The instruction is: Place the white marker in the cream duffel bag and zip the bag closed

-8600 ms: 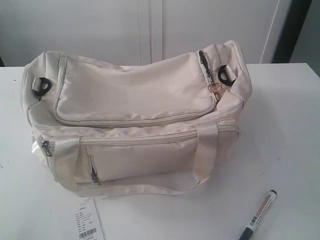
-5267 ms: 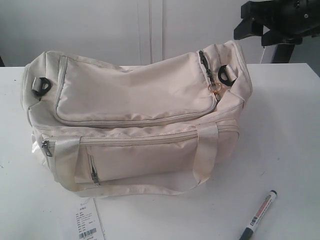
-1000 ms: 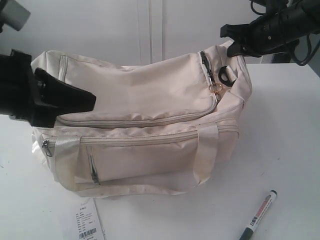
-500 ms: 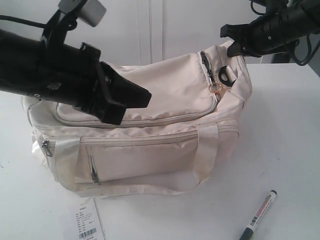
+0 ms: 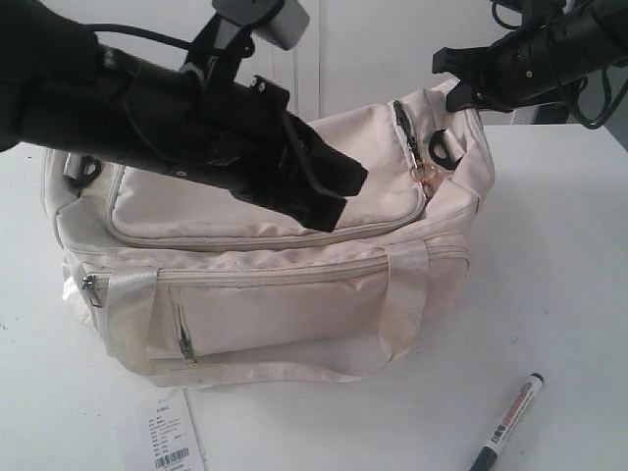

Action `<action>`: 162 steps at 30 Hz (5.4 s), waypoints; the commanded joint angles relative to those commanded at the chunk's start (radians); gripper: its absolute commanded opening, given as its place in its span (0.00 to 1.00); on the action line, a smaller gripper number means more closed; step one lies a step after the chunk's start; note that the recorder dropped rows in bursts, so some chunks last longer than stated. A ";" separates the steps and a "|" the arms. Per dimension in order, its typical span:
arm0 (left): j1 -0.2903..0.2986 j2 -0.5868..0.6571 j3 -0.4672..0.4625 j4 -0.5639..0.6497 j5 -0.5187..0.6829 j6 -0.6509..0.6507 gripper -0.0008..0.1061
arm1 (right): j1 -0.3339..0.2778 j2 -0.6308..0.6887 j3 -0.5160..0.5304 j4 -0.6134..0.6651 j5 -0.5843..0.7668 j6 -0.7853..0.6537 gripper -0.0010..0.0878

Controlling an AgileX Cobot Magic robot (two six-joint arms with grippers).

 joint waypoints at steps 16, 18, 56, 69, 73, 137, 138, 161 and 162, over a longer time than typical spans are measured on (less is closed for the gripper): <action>-0.045 0.156 -0.132 0.003 -0.066 0.334 0.01 | 0.000 0.000 0.000 0.000 0.000 0.000 0.01; -0.046 0.170 -0.143 0.003 -0.066 0.435 0.01 | 0.000 0.000 0.000 0.000 0.000 0.000 0.01; -0.059 0.466 -0.275 0.005 -0.386 1.097 0.42 | 0.000 0.000 0.000 0.000 0.000 0.000 0.01; -0.061 0.504 -0.362 0.007 -0.351 1.095 0.42 | 0.000 0.000 0.000 0.000 0.000 0.000 0.01; -0.061 0.521 -0.378 0.007 -0.336 1.091 0.42 | 0.000 0.000 0.000 0.000 0.000 0.000 0.01; 0.027 0.534 -0.553 0.051 -0.057 -0.128 0.59 | 0.000 0.000 0.000 0.000 0.000 0.000 0.01; 0.031 0.536 -0.553 0.058 -0.064 -0.174 0.59 | 0.000 0.000 0.000 0.000 0.000 0.000 0.01; 0.025 0.603 -0.553 0.052 -0.178 -0.357 0.59 | 0.000 0.000 0.000 0.000 0.000 0.000 0.01; 0.025 0.603 -0.553 0.052 -0.170 -0.369 0.59 | 0.000 0.000 0.000 0.000 0.000 0.000 0.01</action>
